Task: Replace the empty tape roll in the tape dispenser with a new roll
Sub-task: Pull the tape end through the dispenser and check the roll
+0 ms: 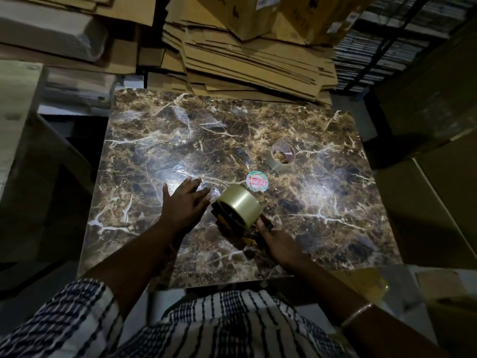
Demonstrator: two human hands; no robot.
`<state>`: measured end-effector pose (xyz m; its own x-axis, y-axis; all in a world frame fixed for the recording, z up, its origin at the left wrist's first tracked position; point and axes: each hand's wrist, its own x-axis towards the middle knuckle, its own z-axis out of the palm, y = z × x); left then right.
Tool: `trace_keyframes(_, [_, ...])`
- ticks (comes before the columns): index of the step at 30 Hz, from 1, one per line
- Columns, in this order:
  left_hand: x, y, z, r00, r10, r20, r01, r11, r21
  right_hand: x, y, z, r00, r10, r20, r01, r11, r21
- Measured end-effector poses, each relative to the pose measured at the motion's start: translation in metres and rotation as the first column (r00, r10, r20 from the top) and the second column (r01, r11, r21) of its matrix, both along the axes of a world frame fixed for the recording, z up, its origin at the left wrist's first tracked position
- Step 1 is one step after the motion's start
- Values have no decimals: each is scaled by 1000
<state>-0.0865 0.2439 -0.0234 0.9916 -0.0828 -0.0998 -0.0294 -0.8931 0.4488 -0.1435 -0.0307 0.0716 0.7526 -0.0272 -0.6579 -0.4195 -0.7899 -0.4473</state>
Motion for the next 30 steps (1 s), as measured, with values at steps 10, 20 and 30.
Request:
trace_keyframes(10, [-2, -20, 0, 993, 116, -20, -116, 993, -35, -9, 10, -5, 922, -304, -238, 368, 881, 299])
trace_keyframes(20, [-1, -14, -3, 995, 88, -47, -89, 996, -8, 10, 19, 18, 963, -194, -187, 199, 980, 5])
trace_keyframes(30, [0, -13, -8, 996, 85, -33, -84, 996, 37, 26, 26, 24, 988, -86, -126, 71, 990, -119])
